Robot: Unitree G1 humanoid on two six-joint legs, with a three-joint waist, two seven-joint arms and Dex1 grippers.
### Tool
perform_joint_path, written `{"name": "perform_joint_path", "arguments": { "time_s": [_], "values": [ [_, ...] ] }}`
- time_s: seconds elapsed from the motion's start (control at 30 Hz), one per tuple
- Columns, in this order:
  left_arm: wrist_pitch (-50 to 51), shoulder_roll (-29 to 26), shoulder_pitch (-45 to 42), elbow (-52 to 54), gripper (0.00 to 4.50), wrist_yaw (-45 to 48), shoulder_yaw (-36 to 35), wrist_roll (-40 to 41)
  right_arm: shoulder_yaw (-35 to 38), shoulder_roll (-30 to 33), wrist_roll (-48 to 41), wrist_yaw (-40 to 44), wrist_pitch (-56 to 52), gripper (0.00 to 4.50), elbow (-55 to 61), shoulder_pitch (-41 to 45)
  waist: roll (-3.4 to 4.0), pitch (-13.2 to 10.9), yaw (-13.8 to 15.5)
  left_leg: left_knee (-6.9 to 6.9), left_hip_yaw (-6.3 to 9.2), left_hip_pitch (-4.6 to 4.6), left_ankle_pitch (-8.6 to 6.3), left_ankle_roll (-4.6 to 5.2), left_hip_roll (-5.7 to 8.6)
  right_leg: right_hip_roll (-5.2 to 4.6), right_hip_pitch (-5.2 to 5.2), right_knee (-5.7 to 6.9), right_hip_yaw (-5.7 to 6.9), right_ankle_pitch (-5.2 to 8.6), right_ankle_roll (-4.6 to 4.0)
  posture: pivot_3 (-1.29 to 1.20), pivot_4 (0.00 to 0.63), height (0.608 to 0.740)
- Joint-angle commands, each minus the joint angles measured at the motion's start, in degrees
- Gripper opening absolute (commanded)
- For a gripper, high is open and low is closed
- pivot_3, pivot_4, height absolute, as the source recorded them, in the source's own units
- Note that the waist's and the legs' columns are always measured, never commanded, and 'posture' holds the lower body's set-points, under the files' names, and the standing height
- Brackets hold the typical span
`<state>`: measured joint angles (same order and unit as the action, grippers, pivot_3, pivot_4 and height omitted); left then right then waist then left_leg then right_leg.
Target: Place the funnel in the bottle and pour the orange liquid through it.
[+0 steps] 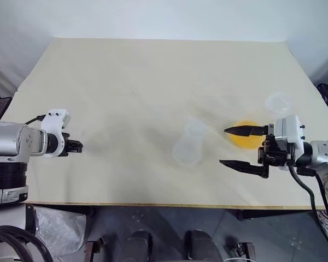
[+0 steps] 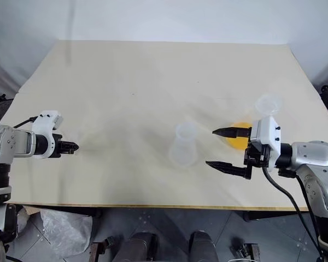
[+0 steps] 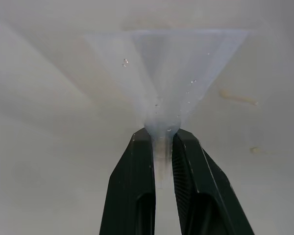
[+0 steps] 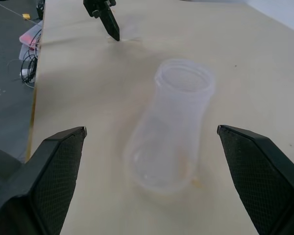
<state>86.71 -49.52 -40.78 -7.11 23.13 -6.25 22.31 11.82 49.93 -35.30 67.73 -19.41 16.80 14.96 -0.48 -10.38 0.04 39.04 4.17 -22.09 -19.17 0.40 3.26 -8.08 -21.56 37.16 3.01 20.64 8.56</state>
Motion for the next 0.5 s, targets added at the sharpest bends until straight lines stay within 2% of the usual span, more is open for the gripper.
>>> {"name": "perform_joint_path", "arguments": {
  "time_s": [0.03, 0.1, 0.27, 0.5],
  "values": [
    [-6.3, -0.2, -1.4, 3.0, 0.19, 1.6, -3.3, 0.3, 1.4, -0.2, 0.1, -0.3, 1.8, 4.5, -0.2, 1.0, 0.0, 0.0, 0.0, 0.0, 0.0, -0.01, 0.0, 0.0, 0.0, 0.0, 0.0, 0.0, 0.0, 0.0, 0.0, 0.0, 0.15, 0.74],
    [-11.4, 0.2, -1.4, 4.5, 0.19, 2.7, -4.0, 0.4, 1.5, -0.2, 0.2, -0.4, 2.1, 4.5, -0.5, 0.9, 0.0, 0.0, 0.0, 0.0, 0.01, -0.01, 0.0, 0.0, -0.01, -0.01, 0.0, -0.01, 0.01, 0.0, 0.0, 0.0, 0.15, 0.74],
    [-30.3, 5.5, -3.2, 7.8, 0.19, 6.7, -7.1, 1.8, 2.0, -0.5, 1.0, -1.3, 3.5, 4.5, -1.2, 0.8, -0.01, 0.0, 0.5, 0.05, 0.01, -0.07, 0.0, 0.0, 0.0, -0.03, 0.0, -0.09, 0.13, -0.01, 0.01, 0.0, 0.15, 0.74],
    [-55.1, 13.8, -7.7, 2.4, 0.19, 20.4, -1.3, 1.9, 3.2, -1.2, 1.7, -3.2, 5.5, 4.5, -1.7, 0.0, -0.01, 0.0, 0.7, 0.04, -0.05, -0.07, 0.0, 0.0, 0.02, -0.03, 0.01, -0.07, 0.46, -0.01, 0.02, 0.0, 0.15, 0.74]
  ]
}}
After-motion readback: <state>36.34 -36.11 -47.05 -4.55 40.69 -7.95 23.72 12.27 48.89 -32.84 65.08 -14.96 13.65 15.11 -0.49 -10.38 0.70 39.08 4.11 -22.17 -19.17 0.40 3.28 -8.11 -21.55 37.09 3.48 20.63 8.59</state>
